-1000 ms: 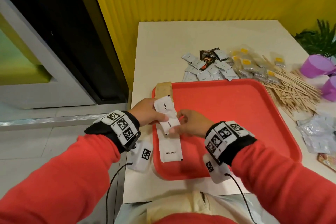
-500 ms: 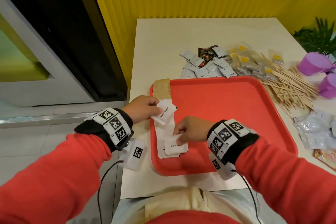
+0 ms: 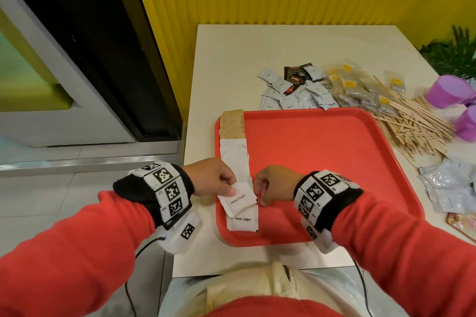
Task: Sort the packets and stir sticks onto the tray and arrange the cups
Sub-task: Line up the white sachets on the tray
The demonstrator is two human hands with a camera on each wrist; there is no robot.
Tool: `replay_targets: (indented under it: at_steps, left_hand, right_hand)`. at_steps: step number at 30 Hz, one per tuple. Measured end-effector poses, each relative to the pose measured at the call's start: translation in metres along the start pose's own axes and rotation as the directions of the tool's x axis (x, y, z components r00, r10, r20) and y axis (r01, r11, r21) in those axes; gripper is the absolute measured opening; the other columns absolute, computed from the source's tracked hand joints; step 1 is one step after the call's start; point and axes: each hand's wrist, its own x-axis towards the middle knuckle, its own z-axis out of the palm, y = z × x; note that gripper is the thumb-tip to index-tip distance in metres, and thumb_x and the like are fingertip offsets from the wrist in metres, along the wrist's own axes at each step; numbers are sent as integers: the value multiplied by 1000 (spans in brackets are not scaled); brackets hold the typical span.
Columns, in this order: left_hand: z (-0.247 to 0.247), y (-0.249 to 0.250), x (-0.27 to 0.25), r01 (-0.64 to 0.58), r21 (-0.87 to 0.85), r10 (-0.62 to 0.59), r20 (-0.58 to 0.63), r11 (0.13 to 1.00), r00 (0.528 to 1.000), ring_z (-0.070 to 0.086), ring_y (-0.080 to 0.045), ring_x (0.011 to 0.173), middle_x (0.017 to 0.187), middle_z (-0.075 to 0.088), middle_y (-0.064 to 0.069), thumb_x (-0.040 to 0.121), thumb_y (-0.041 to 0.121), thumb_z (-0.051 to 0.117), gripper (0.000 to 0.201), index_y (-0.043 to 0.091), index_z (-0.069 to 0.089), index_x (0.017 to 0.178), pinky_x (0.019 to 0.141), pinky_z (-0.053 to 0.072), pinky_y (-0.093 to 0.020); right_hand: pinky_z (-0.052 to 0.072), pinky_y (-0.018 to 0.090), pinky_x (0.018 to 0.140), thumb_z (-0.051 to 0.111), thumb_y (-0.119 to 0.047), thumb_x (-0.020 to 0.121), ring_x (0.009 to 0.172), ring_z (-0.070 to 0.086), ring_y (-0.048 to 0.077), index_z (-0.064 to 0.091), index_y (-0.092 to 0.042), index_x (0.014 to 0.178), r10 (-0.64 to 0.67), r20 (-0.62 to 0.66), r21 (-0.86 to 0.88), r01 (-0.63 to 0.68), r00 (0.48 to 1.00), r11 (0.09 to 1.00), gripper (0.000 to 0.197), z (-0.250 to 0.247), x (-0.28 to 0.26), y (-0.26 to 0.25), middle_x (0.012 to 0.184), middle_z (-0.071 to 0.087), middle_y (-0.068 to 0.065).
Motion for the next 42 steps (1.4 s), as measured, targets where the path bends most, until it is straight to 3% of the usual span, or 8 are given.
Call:
replay_targets:
  at_steps: [4,10,15,21,25,28,37,42]
  left_hand:
    - [23,6,6,-20,132,9,85,991,996,45,2,59,66,49,18,82,19,70,23,8,70,102,57,34,-7]
    - [46,8,7,-16,370,11,16,929,1000,42,-12,65,65,43,10,71,30,77,30,19,49,75,53,31,-21]
    - [57,5,3,7,477,-18,19,879,1000,56,-22,100,111,59,-3,70,33,77,52,16,54,114,79,43,-31]
    - [50,6,6,48,448,-21,-65,893,998,56,-24,108,120,58,-4,71,33,78,62,15,51,123,91,47,-35]
    - [45,6,5,42,441,-8,-79,896,997,56,-23,104,115,58,-4,71,37,77,56,15,53,118,88,47,-34]
    - [47,4,4,22,421,2,-56,907,998,57,-22,94,102,62,-4,77,43,70,42,14,59,105,78,45,-33]
    - [47,-1,6,-21,362,31,-22,932,999,59,-21,90,97,63,-2,74,23,74,36,17,57,105,72,43,-28]
    - [37,-3,6,61,307,-13,-159,950,987,48,-17,73,75,49,6,67,47,76,44,23,42,81,59,35,-27]
  right_hand:
    - [49,27,69,57,5,74,55,55,7,56,-23,74,49,55,88,-53,997,995,28,-3,-1,4,69,64,3]
    - [44,20,54,71,-20,77,48,53,9,59,-12,76,74,201,17,-79,977,997,15,8,-12,-5,54,59,-2]
    - [34,23,47,73,-38,75,46,42,10,45,-17,52,68,182,-304,-9,981,953,42,22,-12,-16,45,47,-6]
    - [29,24,43,73,-32,74,54,45,17,41,-17,57,66,50,-390,-41,997,920,40,19,-7,-24,57,42,-2]
    - [41,25,56,74,-34,73,71,52,21,64,-7,88,47,49,-325,-28,998,945,32,16,-6,-22,65,51,0]
    - [46,27,69,74,-36,73,62,53,17,62,-12,74,38,96,-268,-11,995,963,27,14,-9,-16,59,53,-1]
    - [36,6,41,70,-27,80,31,44,-2,68,-5,86,44,160,-154,-19,986,988,23,15,-9,-8,54,56,-4]
    - [40,11,47,70,-21,80,40,48,2,63,-8,84,61,116,-38,-57,991,998,15,9,-8,-4,54,56,-3]
